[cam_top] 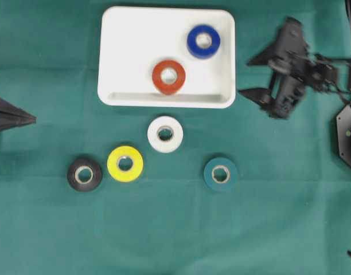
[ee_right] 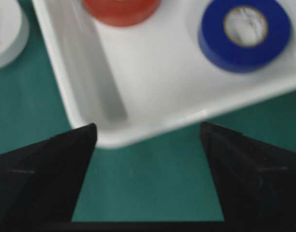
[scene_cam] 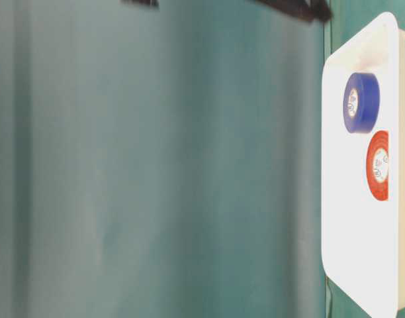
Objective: Put the tape into the white case with the right arm.
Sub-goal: 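Release the red roll and retract the right gripper to the right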
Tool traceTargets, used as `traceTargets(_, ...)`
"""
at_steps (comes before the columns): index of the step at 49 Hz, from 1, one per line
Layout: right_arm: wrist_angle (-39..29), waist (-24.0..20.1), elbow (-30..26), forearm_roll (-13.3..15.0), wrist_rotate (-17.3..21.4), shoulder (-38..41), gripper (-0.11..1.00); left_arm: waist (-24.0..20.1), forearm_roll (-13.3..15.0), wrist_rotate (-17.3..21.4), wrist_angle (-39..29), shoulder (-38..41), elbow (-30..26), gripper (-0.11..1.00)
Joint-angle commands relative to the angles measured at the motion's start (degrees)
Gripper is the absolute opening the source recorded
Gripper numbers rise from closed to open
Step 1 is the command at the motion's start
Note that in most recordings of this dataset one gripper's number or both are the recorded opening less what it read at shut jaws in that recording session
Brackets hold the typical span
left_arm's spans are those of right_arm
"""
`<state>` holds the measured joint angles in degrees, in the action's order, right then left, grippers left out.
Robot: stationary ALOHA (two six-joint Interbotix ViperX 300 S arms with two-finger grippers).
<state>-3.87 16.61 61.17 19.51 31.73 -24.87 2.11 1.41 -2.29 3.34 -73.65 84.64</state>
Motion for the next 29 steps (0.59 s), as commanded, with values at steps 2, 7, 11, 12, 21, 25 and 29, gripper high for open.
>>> traceTargets(2,2.55,0.35,3.69,0.09,0.0,-5.54,0.52,-0.44,0.09,0.0,0.26,0.44,-0.79,0.0)
traceTargets(7,4.22,0.7,7.12,0.0,0.09,-10.63,0.52,-0.79,0.09,0.09,0.26,0.44,-0.79,0.0)
traceTargets(11,4.57,0.79,8.79,0.09,0.09,-13.36,0.52,-1.14,0.09,0.09,0.26,0.44,-0.79,0.0)
traceTargets(12,4.48,0.79,9.14,0.09,0.09,-13.89,0.52,-1.23,0.09,0.09,0.26,0.44,-0.7,0.0)
traceTargets(21,4.83,0.7,11.43,0.09,0.18,-16.26,0.52,-1.49,0.09,0.09,0.26,0.44,-0.7,0.0)
traceTargets(25,5.19,-0.26,12.3,0.09,0.18,-16.88,0.52,-1.49,0.09,0.0,0.26,0.44,-0.7,0.0)
traceTargets(29,5.8,-1.67,13.18,0.0,0.09,-17.67,0.52,-1.49,0.09,0.0,0.26,0.44,-0.7,0.0)
